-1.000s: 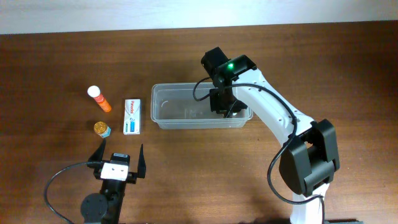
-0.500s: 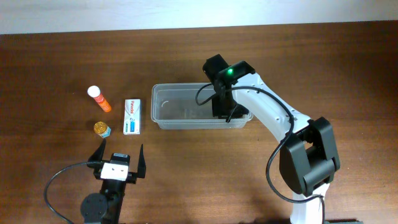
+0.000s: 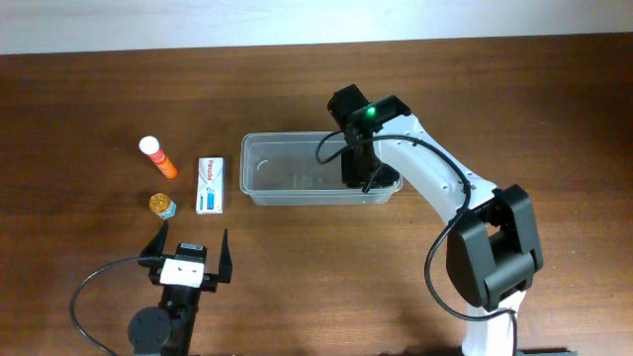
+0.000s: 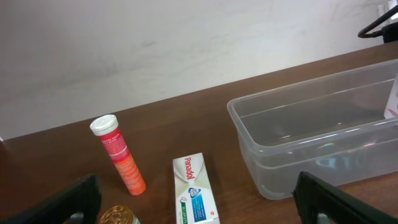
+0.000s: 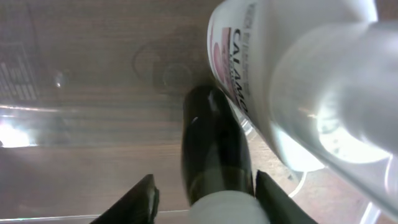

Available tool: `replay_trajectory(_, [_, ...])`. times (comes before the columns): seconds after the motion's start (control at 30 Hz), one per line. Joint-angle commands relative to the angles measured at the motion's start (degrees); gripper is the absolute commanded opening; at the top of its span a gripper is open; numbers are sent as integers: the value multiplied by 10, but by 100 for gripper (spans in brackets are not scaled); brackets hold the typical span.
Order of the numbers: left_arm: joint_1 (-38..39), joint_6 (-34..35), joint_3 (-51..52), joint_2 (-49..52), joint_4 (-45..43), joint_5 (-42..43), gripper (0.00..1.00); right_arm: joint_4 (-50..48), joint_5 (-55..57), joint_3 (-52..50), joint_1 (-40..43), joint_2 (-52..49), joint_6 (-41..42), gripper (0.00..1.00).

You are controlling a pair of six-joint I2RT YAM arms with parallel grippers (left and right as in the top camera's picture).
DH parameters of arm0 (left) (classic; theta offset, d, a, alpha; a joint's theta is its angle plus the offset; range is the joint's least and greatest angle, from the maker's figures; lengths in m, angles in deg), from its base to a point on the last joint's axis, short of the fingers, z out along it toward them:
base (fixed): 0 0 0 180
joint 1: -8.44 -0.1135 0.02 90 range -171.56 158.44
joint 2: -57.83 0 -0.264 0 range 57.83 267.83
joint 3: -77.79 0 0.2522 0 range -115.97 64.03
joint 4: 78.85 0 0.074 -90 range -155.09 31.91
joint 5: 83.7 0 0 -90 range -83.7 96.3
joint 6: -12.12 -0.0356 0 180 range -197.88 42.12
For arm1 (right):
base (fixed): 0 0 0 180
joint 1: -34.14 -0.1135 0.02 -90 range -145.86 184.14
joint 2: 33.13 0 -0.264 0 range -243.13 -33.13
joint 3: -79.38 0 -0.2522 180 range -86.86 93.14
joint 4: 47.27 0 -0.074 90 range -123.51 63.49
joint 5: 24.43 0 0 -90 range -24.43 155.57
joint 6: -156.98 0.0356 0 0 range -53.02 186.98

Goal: Pack container
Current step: 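Carry the dark bottle over and lower it into the container, then release the dark bottle and retract the right arm to the right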

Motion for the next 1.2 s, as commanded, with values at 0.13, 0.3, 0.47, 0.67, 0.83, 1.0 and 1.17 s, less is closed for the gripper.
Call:
replay_trajectory(0.13, [-3,5,2,-3,2,-2,99,-2,5,-3,3,15,5,61])
replay_trajectory(0.3, [-3,5,2,-3,2,-2,99,12,5,13,7,22,5,77])
replay_trajectory(0.47, [-3,5,2,-3,2,-2,99,45,5,55,11,33,2,81])
replay_trajectory(0.67, [-3,5,2,-3,2,-2,99,60,-26,94,11,35,-17,82])
replay_trajectory(0.83, [-3,5,2,-3,2,-2,99,101,-27,145,11,36,-22,82])
replay_trajectory(1.0, [-3,5,2,-3,2,-2,99,170,-14,243,16,43,-48,86])
replay_trajectory(1.17, [-3,5,2,-3,2,-2,99,211,67,351,64,61,-56,91])
